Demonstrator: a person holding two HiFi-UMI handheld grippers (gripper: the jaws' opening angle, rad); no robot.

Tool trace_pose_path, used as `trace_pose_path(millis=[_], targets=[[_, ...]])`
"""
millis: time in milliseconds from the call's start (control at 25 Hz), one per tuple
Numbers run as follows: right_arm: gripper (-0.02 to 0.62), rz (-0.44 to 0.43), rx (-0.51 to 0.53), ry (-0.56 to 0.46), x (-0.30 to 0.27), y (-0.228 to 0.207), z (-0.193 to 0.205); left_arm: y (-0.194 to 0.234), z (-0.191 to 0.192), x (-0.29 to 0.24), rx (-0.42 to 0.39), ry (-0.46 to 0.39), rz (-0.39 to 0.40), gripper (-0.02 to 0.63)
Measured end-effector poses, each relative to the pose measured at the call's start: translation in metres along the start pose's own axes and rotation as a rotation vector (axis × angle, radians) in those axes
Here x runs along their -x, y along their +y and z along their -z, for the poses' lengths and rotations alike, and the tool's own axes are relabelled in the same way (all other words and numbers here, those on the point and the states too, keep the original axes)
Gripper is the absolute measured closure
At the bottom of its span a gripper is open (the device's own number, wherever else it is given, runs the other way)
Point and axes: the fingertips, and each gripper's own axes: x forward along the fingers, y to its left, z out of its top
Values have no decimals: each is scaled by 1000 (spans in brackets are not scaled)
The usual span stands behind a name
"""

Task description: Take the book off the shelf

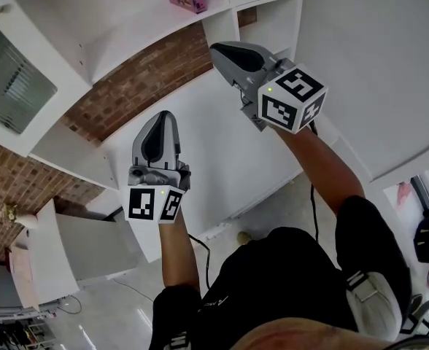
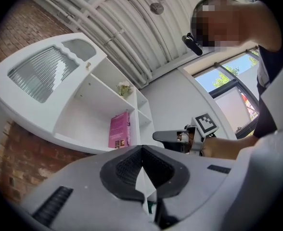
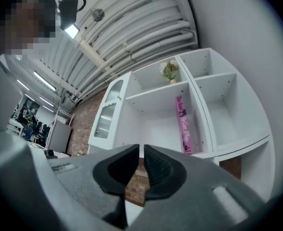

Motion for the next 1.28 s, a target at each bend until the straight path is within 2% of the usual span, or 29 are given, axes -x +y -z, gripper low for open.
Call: trace_pose_path(millis=[240,640,960,1280], targets=[[509,74,11,34,-46,-40,-12,21,2,-23,7,-3,18,607],[374,192,70,56,-104,-104,-33,45,4,-48,-4,-32,-12,607],[319,257,83,82,-142,-137,-32,57,13,-52,-2,-33,-23,607],[314,264,55,132,-170,-157,-25,61,23,-53,17,-17,-13,607]])
